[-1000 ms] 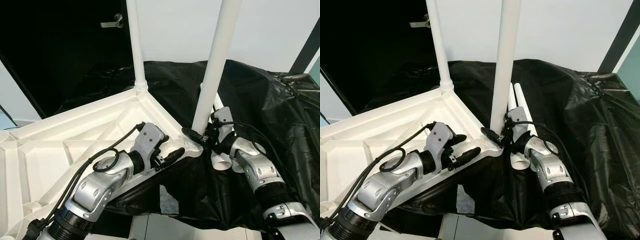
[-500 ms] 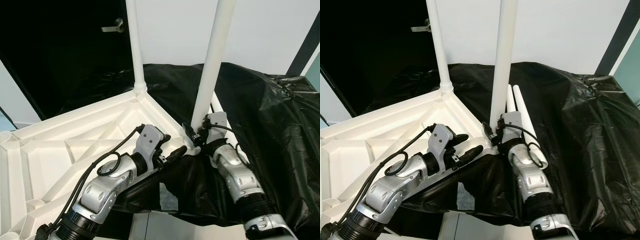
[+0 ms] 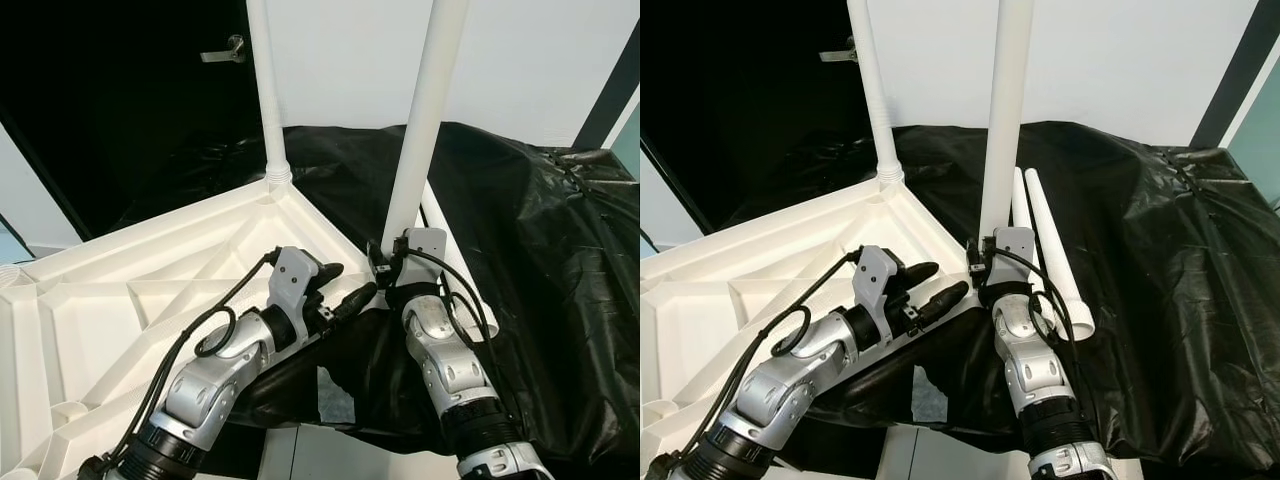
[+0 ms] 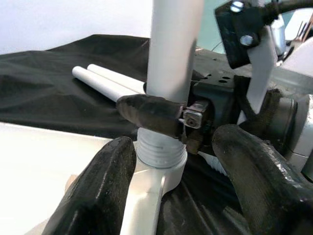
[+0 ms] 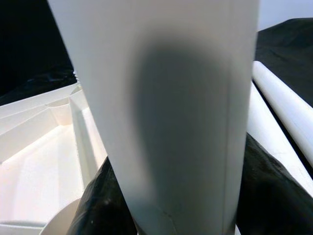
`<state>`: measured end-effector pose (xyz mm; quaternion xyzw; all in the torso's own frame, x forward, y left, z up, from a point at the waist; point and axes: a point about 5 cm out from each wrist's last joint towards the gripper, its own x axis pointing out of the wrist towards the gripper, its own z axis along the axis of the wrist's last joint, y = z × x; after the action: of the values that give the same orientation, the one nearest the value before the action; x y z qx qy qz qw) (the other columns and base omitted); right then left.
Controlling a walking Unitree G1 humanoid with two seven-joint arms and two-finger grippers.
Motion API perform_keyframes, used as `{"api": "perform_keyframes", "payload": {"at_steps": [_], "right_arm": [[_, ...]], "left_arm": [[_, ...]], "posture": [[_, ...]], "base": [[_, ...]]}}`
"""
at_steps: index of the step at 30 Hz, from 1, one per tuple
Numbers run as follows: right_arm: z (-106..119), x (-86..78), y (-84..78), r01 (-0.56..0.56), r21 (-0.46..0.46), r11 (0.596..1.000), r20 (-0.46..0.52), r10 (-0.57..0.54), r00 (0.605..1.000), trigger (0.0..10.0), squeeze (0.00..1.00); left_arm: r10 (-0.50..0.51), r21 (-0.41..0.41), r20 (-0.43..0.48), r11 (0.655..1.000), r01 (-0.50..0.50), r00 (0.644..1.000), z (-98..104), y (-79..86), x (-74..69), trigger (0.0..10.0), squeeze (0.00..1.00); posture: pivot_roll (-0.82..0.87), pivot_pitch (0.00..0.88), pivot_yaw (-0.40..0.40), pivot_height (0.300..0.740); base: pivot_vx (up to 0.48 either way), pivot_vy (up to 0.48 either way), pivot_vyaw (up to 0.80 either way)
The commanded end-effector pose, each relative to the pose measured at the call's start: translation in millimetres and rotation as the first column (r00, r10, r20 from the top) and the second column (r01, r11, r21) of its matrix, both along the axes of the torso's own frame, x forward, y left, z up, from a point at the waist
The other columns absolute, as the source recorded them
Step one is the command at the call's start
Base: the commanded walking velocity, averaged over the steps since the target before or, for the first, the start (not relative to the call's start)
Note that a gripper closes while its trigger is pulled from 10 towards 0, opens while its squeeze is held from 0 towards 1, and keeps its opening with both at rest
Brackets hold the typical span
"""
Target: Building children table
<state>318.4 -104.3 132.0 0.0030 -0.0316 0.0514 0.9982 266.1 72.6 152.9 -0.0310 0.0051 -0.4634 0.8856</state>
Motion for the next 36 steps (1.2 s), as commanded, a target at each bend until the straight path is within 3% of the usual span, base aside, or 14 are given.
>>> {"api": "perform_keyframes", "payload": {"at_steps": [1,2,8,10,17,23,25,26,29,34,36], "right_arm": [[-18.9,-4.0,-17.8,0.045,0.011,0.999,-0.084,-0.044,0.995,10.0,0.38],[-18.2,-4.7,-20.2,0.02,0.004,1.0,-0.077,-0.02,0.997,10.0,1.0],[-13.9,-5.4,-27.7,-0.064,-0.011,0.998,-0.047,0.064,0.997,10.0,1.0],[-12.5,-6.0,-33.8,-0.168,-0.008,0.986,-0.049,0.167,0.985,10.0,0.0],[-7.0,-7.6,-43.9,-0.387,-0.099,0.917,-0.046,0.384,0.922,10.0,0.0],[-1.0,-3.3,-45.4,-0.49,-0.137,0.861,-0.052,0.488,0.871,10.0,0.0],[2.4,1.8,-43.0,-0.568,-0.163,0.807,-0.074,0.564,0.823,10.0,0.0],[2.4,1.8,-43.0,-0.568,-0.163,0.807,-0.074,0.564,0.823,10.0,0.0],[6.2,9.4,-39.5,-0.631,-0.187,0.752,-0.101,0.625,0.774,10.0,0.0],[11.4,14.9,-35.2,-0.661,-0.218,0.718,-0.107,0.656,0.747,10.0,0.0],[14.2,17.0,-33.8,-0.685,-0.223,0.694,-0.115,0.679,0.725,9.4,0.0]], "left_arm": [[-0.276,-0.014,-0.012,0.961,0.276,0.961,-4.0,1.0,-11.1,10.0,0.0],[-0.289,-0.021,-0.018,0.957,0.288,0.957,-4.4,3.6,-11.7,10.0,0.0],[-0.318,-0.02,-0.006,0.948,0.318,0.948,-3.4,7.8,-13.6,10.0,0.0],[-0.328,-0.009,0.001,0.945,0.328,0.945,-4.2,9.9,-14.8,10.0,0.0],[-0.325,0.011,0.014,0.946,0.325,0.946,-9.2,12.1,-16.3,10.0,0.0],[-0.32,0.02,0.026,0.947,0.319,0.947,-12.2,10.3,-16.3,10.0,0.0],[-0.333,0.026,0.031,0.943,0.332,0.942,-12.5,9.9,-18.0,10.0,0.0],[-0.333,0.026,0.031,0.943,0.332,0.942,-12.5,9.9,-18.0,10.0,0.0],[-0.35,0.039,0.039,0.937,0.348,0.936,-12.4,9.4,-20.0,10.0,0.0],[-0.355,0.049,0.044,0.934,0.353,0.934,-12.7,9.5,-20.5,10.0,0.0],[-0.358,0.051,0.046,0.933,0.356,0.933,-12.5,9.0,-20.7,10.0,0.0]], "posture": [[0.05,0.0,0.016,0.74],[0.05,0.0,0.018,0.74],[0.05,0.0,0.02,0.74],[0.05,0.0,0.017,0.74],[0.04,0.0,0.026,0.74],[0.04,0.0,0.028,0.74],[0.03,0.0,0.031,0.74],[0.03,0.0,0.031,0.74],[0.04,0.0,0.03,0.74],[0.04,0.0,0.027,0.74],[0.04,0.0,0.026,0.74]], "base": [[0.0,0.0,0.0],[0.0,0.0,0.0],[0.0,0.0,0.0],[0.0,0.0,0.0],[0.0,0.0,0.0],[0.0,0.0,0.0],[0.0,0.0,0.0],[0.0,0.0,0.0],[0.0,0.0,0.0],[0.0,0.0,0.0],[0.0,0.0,0.0]]}}
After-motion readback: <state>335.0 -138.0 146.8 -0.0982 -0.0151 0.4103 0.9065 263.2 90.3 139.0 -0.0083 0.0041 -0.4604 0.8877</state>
